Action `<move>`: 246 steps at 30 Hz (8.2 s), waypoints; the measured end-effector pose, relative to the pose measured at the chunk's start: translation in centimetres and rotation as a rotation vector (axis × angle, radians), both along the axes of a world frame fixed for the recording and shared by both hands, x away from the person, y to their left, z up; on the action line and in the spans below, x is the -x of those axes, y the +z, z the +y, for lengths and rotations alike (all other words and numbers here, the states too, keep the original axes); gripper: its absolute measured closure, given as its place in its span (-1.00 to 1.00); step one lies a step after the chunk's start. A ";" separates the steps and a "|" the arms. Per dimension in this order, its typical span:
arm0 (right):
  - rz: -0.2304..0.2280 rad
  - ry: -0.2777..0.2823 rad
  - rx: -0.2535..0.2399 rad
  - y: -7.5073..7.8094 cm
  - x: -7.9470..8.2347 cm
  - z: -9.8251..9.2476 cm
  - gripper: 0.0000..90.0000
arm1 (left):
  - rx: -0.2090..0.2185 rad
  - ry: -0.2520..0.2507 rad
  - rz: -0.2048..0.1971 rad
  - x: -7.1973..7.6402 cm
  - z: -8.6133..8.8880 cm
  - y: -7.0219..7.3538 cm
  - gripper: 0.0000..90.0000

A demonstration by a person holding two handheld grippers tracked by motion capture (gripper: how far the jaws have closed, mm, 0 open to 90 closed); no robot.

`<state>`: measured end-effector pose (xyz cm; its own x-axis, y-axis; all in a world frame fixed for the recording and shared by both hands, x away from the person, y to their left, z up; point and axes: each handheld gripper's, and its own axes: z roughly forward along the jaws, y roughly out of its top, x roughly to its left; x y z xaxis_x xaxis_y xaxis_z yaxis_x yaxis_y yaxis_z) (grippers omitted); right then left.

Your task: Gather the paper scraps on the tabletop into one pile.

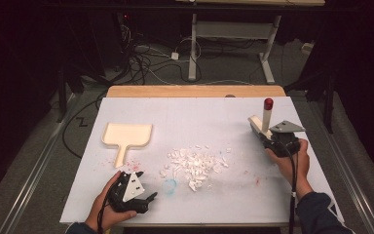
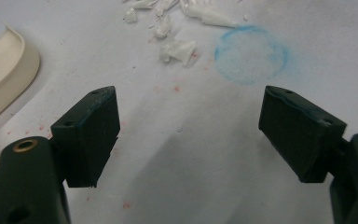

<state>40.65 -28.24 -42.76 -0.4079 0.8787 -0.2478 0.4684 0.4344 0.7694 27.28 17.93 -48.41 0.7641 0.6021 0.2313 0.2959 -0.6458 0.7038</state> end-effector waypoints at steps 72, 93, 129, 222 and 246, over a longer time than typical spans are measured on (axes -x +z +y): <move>0.051 0.593 -0.235 4.0 9.4 13.1 0.51 | 0.058 0.056 -0.057 1.4 1.4 0.9 -0.60; 0.210 0.723 -0.085 1.0 13.3 5.2 0.51 | 0.032 0.037 -0.045 1.0 0.8 0.7 -0.60; 0.101 0.739 -0.209 -1.4 10.3 22.5 0.51 | 0.144 0.121 -0.100 1.4 3.9 1.5 -0.61; -0.079 0.363 -0.087 -1.0 5.9 16.0 0.51 | 0.010 -0.017 -0.043 1.1 0.8 0.4 -0.59; 0.087 0.825 -0.194 1.1 12.7 6.8 0.51 | 0.029 0.011 -0.047 1.1 1.1 0.7 -0.59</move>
<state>27.91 -21.45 -41.61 -0.9470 0.3154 -0.0616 0.1209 0.5272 0.8411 26.16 18.98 -47.72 0.7462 0.6175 0.2487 0.2692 -0.6215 0.7357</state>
